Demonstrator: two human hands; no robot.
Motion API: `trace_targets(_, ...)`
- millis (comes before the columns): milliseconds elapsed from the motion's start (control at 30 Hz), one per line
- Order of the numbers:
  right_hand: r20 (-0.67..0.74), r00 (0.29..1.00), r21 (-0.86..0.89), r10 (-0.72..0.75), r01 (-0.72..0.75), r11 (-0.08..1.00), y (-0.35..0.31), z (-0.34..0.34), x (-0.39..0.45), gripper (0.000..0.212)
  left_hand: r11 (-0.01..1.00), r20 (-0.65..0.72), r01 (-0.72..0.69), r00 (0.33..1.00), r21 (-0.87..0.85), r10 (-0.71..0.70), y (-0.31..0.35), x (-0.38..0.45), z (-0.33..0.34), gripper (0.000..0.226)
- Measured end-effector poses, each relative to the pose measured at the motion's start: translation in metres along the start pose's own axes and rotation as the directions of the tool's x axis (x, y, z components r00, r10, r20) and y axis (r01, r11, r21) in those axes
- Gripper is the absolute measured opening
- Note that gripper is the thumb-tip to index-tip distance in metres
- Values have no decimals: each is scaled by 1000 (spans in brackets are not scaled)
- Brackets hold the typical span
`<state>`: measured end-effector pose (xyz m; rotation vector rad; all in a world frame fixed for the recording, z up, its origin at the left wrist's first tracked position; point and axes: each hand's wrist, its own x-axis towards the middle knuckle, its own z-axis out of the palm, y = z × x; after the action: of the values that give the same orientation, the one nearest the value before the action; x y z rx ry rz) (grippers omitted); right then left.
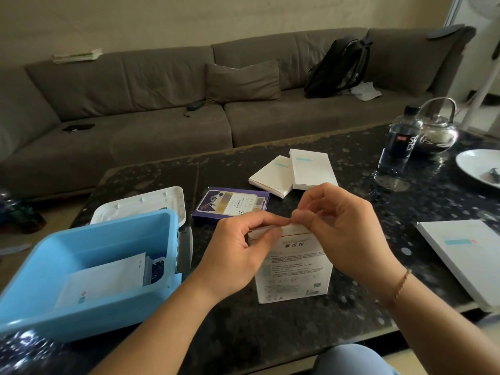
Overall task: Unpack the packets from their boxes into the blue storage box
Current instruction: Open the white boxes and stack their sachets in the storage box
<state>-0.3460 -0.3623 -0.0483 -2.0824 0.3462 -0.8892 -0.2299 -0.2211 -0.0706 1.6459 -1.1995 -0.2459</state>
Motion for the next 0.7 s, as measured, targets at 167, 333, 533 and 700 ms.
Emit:
trace_targets(167, -32, 999, 39, -19, 21, 999, 6, 2, -2, 21, 1000, 20, 5, 1000, -12, -5, -4, -1, 1, 18)
trace_targets(333, -18, 999, 98, -30, 32, 995, 8, 3, -3, 21, 974, 68, -181, 983, 139, 173, -19, -5, 0, 32)
trace_targets(533, -50, 994, 82, -100, 104, 991, 9, 5, -5, 22, 888, 68, -331, 943, 318, 327, -18, -3, 4, 28)
trace_targets(700, -60, 959, -34, -278, 277, 960, 18, 5, -9, 11, 833, 33, -307, 943, 461, 330, -14, -1, 5, 24)
